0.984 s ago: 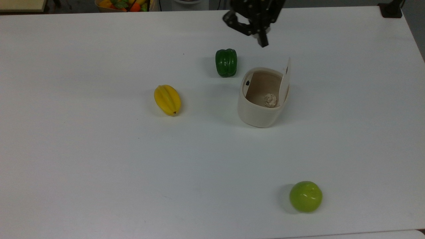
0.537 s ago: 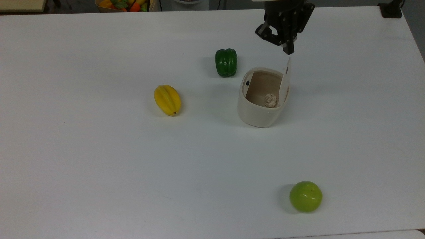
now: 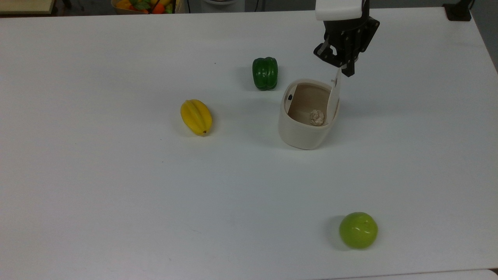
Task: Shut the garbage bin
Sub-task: 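Lower the gripper against the back of the open lid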
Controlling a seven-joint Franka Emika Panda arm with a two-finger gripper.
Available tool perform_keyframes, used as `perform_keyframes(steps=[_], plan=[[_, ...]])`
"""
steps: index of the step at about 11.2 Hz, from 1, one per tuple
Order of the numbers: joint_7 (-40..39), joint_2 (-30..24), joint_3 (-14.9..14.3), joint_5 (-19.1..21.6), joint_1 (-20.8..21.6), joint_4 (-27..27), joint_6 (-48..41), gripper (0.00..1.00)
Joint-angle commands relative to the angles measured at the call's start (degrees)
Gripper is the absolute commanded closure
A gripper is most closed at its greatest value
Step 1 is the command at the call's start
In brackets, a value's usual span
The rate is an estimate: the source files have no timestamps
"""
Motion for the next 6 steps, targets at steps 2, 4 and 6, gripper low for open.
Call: perform_keyframes(steps=[2, 4, 6], plan=[[1.4, 2.36, -0.05, -3.19, 1.41, 0.52, 0.89, 1.0], [1.05, 2.36, -0.14, -3.72, 1.41, 0.09, 0.54, 1.0], [0.87, 2.19, -0.31, -4.95, 1.33, -0.71, 0.19, 1.0]])
